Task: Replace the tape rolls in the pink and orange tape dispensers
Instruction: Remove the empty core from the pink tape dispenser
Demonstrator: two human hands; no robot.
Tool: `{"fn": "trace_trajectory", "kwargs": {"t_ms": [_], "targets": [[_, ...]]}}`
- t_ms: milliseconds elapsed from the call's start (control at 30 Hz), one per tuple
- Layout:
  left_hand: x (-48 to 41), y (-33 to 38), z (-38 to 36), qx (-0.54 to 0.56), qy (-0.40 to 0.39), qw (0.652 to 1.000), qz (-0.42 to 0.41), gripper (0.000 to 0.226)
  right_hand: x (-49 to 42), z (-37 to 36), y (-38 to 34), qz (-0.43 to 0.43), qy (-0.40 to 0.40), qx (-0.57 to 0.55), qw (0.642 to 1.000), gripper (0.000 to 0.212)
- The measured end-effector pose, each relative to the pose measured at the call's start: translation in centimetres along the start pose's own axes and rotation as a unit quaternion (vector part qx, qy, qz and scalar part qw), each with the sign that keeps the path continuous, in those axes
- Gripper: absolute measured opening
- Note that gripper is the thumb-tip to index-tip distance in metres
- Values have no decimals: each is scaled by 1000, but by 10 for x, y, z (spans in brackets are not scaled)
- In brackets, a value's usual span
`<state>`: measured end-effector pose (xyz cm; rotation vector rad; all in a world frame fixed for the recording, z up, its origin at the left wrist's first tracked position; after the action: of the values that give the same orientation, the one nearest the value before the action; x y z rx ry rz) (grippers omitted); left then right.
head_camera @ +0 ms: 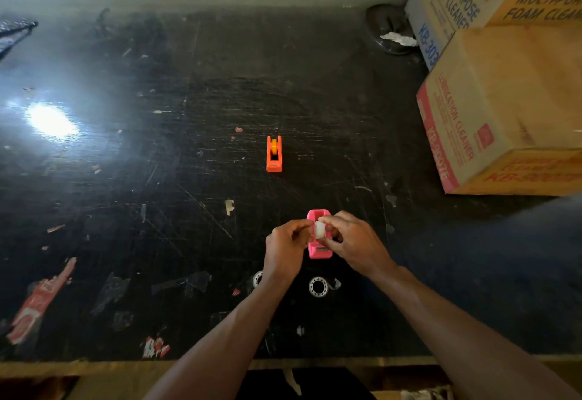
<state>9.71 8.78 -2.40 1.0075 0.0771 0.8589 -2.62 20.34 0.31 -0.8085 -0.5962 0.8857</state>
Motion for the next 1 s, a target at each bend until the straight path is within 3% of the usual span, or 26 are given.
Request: {"fn": "trace_trajectory", "kwargs": {"t_ms": [433, 633, 1000], "targets": [[26, -6, 14, -11, -32, 999, -20, 13, 42, -19, -22, 1, 61, -8, 998, 29], [34, -10, 20, -30, -41, 999, -17, 13, 56, -28, -25, -16, 85, -13, 996, 38], [34, -10, 4, -18, -17, 999, 37, 17, 77, -16, 45, -125, 150, -60, 979, 36]]}}
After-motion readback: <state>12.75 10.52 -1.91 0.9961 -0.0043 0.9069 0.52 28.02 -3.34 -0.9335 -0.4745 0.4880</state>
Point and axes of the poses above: each hand's wrist, its own x-axis away from the middle knuckle, its own z-axis out of the back of the hand, y = z × x, the point moved 2 cm from there along -x, towards the middle knuckle, and after that the axes turned 15 degrees about -x, right-handed, at the moved point
